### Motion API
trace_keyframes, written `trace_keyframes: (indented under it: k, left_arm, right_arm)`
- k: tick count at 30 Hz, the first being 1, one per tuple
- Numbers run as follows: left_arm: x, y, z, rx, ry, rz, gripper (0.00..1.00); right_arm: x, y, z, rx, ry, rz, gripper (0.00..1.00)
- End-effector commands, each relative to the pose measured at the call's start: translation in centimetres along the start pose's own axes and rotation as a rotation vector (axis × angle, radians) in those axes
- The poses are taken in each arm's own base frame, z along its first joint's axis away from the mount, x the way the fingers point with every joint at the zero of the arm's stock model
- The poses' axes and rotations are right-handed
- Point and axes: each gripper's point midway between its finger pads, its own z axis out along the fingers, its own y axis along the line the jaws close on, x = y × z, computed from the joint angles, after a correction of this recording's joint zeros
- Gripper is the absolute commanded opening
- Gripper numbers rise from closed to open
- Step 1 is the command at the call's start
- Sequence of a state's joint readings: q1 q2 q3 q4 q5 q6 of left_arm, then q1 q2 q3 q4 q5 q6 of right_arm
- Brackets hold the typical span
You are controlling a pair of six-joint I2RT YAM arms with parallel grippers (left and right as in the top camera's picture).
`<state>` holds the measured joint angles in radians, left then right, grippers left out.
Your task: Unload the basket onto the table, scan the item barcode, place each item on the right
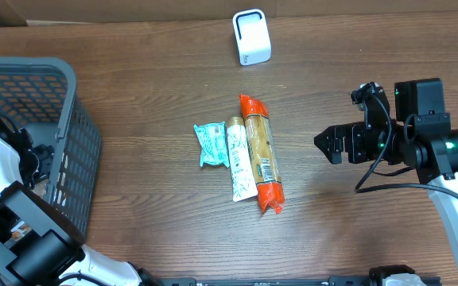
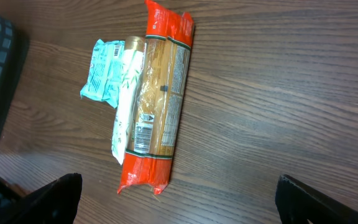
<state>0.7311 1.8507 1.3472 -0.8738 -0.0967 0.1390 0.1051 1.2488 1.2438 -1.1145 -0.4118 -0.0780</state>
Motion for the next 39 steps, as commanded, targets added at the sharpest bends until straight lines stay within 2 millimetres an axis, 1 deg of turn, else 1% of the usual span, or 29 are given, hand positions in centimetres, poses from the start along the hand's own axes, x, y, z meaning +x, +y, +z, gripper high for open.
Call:
trace_keyframes:
  k: [1, 10, 14, 21, 28, 31, 35, 39]
  left_arm:
    - [-0.4, -1.1, 0.1, 0.028, 0.002, 0.06, 0.76]
    - [0.4, -0.7, -0.3, -0.159, 0.045, 0.066, 0.76]
    - [1.2, 0.6, -0.9, -0.292, 0.081, 0.035, 0.79]
    - [2.5, 0.6, -0.4, -0.295, 0.129, 0.046, 0.79]
    - [4.3, 0.5, 1.0, -0.302, 0.168, 0.058, 0.79]
    - [4.7, 0.4, 1.6, -0.301, 0.171, 0.058, 0.79]
    - [5.0, 0.4, 1.8, -0.302, 0.18, 0.062, 0.79]
    - [5.6, 1.6, 1.5, -0.372, 0.199, 0.071, 0.73]
  right_arm:
    - [-1.0, 0.4, -0.6, -0.007, -0.032, -0.013, 1.0]
    - [-1.1, 0.4, -0.6, -0.007, -0.036, -0.015, 1.0]
    - [-1.1, 0.4, -0.6, -0.007, -0.036, -0.015, 1.0]
    - [-1.2, 0.4, -0.6, -0.008, -0.042, -0.017, 1.0]
    - [-1.4, 0.4, -0.6, -0.008, -0.048, -0.02, 1.0]
    - [-1.4, 0.4, -0.6, -0.008, -0.048, -0.02, 1.0]
    - [-1.4, 0.4, -0.6, -0.008, -0.049, -0.021, 1.0]
    - [-1.4, 0.4, -0.6, -0.008, -0.049, -0.02, 1.0]
